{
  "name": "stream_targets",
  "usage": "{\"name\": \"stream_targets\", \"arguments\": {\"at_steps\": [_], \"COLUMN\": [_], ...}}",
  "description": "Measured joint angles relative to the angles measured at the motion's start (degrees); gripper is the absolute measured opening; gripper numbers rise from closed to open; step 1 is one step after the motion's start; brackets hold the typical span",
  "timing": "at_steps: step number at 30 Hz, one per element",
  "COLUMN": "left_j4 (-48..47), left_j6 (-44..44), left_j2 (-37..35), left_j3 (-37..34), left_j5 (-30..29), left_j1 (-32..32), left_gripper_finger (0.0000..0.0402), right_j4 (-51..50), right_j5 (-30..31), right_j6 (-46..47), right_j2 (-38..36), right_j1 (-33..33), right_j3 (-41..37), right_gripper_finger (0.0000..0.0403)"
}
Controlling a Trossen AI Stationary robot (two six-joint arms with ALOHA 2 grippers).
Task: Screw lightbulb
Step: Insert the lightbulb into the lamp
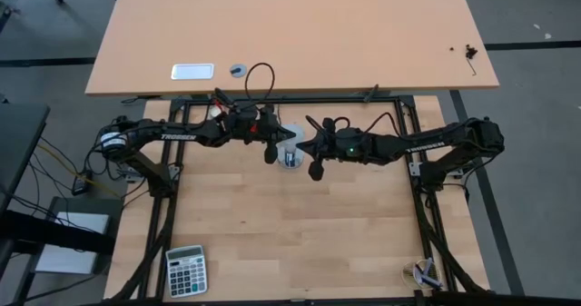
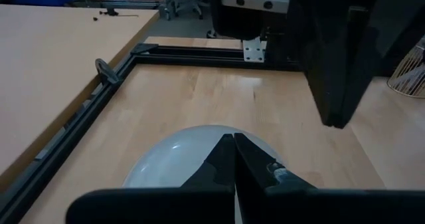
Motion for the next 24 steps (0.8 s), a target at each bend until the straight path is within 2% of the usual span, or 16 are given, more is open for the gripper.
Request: {"name": "stream_targets", "arguments": {"at_steps": [24], "left_j4": [0.49], "left_j6": [-1.10], "left_j2": [0.13], "left_j3": [-0.11], "left_j5": [1.53], "left_j1": [0.00], "left_gripper_finger": [0.0000], "right_j4": [1.09], "right_j5": [-2.54], "right_j6": [1.76], "right_j2": [0.04], "right_j1": [-3.70], "right_j3": [0.00], "right_gripper_finger": [0.0012]}}
